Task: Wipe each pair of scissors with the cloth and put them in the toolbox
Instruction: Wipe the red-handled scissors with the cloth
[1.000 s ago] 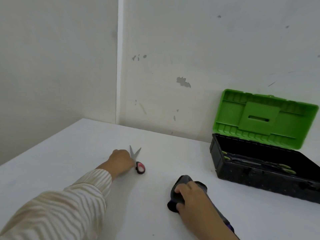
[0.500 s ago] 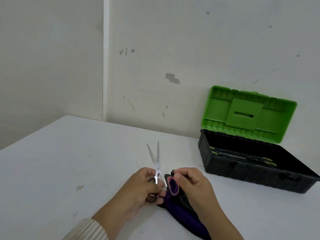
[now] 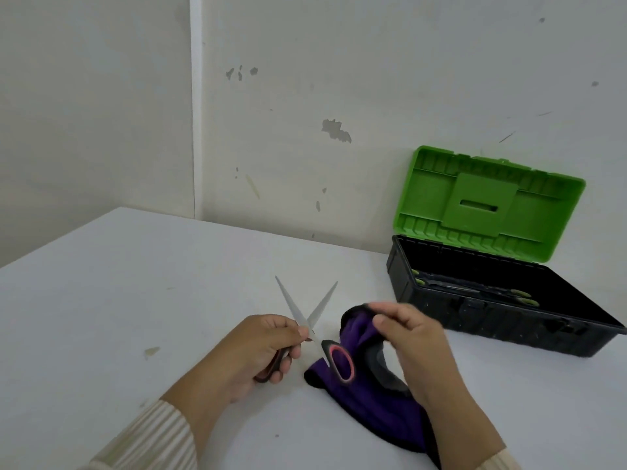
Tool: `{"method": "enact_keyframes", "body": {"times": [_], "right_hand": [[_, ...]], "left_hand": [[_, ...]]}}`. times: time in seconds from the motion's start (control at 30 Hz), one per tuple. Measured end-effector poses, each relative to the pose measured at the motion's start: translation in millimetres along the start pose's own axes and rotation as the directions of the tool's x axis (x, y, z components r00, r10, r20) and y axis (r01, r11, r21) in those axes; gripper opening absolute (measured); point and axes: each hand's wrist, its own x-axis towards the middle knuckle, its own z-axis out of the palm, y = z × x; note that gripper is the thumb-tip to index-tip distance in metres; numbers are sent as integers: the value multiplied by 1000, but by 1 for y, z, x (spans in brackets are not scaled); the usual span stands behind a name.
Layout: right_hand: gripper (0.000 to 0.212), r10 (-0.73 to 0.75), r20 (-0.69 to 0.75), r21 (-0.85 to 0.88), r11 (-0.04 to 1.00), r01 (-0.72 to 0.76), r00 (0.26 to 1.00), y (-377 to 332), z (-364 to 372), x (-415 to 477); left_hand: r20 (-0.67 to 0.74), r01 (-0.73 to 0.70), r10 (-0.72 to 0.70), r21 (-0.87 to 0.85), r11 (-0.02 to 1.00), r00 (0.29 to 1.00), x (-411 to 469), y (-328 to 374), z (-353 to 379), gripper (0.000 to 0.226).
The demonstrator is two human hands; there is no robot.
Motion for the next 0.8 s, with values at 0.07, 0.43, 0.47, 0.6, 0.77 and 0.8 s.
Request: {"method": "enact_keyframes", "body": {"times": [0.07,0.43,0.47,0.6,0.77,0.8], "right_hand": [[31,-89,-103,-8,996,88,991,-5,-4,1],[15,-364,217,-513,747,423,906,-2,35,-10],[15,-338,261,-510,747,426,904,-3,37,-12],[16,-340,201,-520,758,394,919,-3,39,-10],[14,-306,235,-538,749,386,922,-1,42,-14],[14,-351,199,-530,747,402,915,0,40,-12]], "left_hand": [[18,16,-17,38,999,1000,-1,0,1,10],[5,-103,105,225,969,994,-6,-6,25,34],[3,-102,104,218,971,995,-6,-6,26,36],[-14,-105,112,250,963,994,-5,-6,25,36],[-8,-100,105,246,964,994,-5,-5,24,31],[-7,-102,107,250,963,994,-4,-5,24,30]]}}
